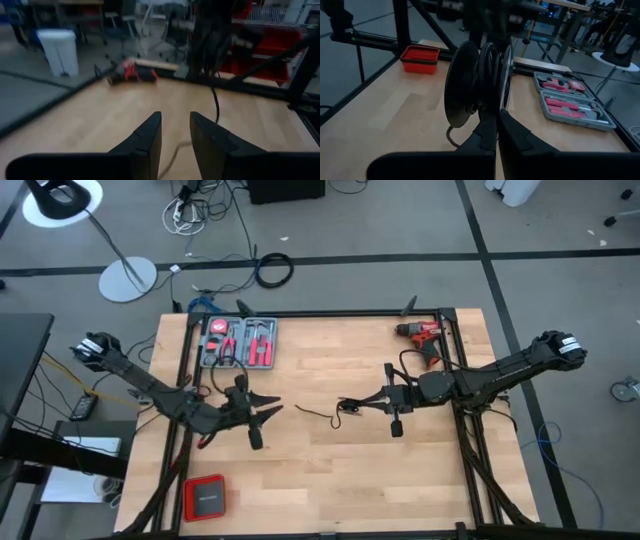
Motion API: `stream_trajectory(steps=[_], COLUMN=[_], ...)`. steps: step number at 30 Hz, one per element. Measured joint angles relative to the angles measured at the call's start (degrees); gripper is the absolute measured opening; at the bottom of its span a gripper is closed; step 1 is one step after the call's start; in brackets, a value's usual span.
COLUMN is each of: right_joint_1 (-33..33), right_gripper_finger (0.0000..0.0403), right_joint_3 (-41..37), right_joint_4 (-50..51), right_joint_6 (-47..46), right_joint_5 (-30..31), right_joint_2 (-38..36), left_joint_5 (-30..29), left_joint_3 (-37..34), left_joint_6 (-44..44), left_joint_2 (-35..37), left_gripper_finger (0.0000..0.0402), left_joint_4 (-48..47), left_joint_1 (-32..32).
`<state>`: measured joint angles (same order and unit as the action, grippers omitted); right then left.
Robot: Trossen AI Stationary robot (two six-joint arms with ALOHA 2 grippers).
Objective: Coil cords
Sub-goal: Coil the black wire on the spool
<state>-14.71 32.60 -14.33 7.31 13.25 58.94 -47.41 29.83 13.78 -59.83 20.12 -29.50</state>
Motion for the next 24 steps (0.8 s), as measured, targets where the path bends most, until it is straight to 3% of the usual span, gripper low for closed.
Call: stream_trajectory(steps=[4,10,13,16,24], right_joint_1=[0.81,1.37,1.67,1.98,5.55], right_gripper_finger=[0.0000,0.0000,0.0000,0.0000,0.0000], right_joint_3=[0.00,-0.04,-0.04,-0.04,-0.04], right_joint_4=[0.02,-0.91,-3.29,-6.62,-14.66], right_joint_6=[-0.13,-0.84,-1.61,-1.70,-0.63], right_joint_5=[-0.35,-0.44,-0.27,0.03,1.99], right_joint_2=[0.02,0.05,0.85,2.65,5.64], left_joint_5=[5.09,5.88,9.33,12.12,10.19], left_joint_3=[-3.24,-5.34,-5.07,-2.63,7.23], left_joint_6=[4.38,10.15,12.35,12.02,7.57], left_joint_2=[-0.07,-0.65,-2.73,-6.82,-18.98], left_gripper_finger=[0.0104,0.0104,0.0104,0.0103,0.0103], left_joint_4=[0.15,-0.19,0.58,2.80,1.55], left_joint_1=[3.63,7.62,9.61,10.39,10.41])
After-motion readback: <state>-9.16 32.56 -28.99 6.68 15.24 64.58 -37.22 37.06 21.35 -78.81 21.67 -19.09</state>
